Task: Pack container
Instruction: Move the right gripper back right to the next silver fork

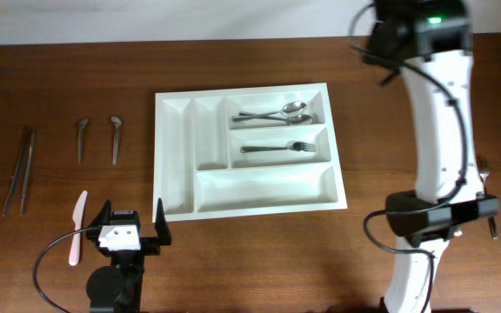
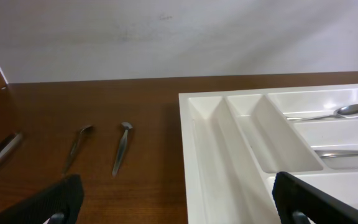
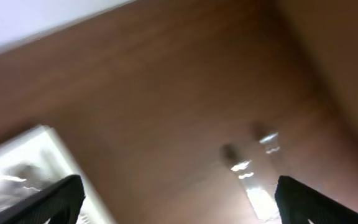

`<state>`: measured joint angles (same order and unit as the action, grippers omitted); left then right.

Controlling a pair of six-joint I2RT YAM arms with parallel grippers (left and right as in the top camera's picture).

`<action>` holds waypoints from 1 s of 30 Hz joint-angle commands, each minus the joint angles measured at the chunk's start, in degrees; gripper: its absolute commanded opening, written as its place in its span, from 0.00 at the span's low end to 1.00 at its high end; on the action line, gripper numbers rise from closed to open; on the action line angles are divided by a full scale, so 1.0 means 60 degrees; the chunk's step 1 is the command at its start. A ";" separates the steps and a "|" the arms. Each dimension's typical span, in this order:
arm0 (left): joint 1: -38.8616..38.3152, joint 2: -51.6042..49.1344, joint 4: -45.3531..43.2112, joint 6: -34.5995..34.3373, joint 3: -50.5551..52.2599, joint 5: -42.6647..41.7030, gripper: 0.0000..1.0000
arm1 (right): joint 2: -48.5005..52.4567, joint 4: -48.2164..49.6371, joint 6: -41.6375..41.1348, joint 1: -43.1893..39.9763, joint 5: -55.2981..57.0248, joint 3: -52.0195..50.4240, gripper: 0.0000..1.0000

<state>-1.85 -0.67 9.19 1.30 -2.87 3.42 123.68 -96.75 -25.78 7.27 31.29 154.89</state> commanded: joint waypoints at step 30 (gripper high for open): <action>0.0044 0.0055 0.0004 0.0146 0.0033 -0.0029 0.99 | -0.1676 0.1432 0.7763 -0.5756 -0.3311 -0.7934 0.99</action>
<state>-1.85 -0.67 9.19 1.30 -2.87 3.42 114.80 -90.32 20.01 -26.24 10.33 110.78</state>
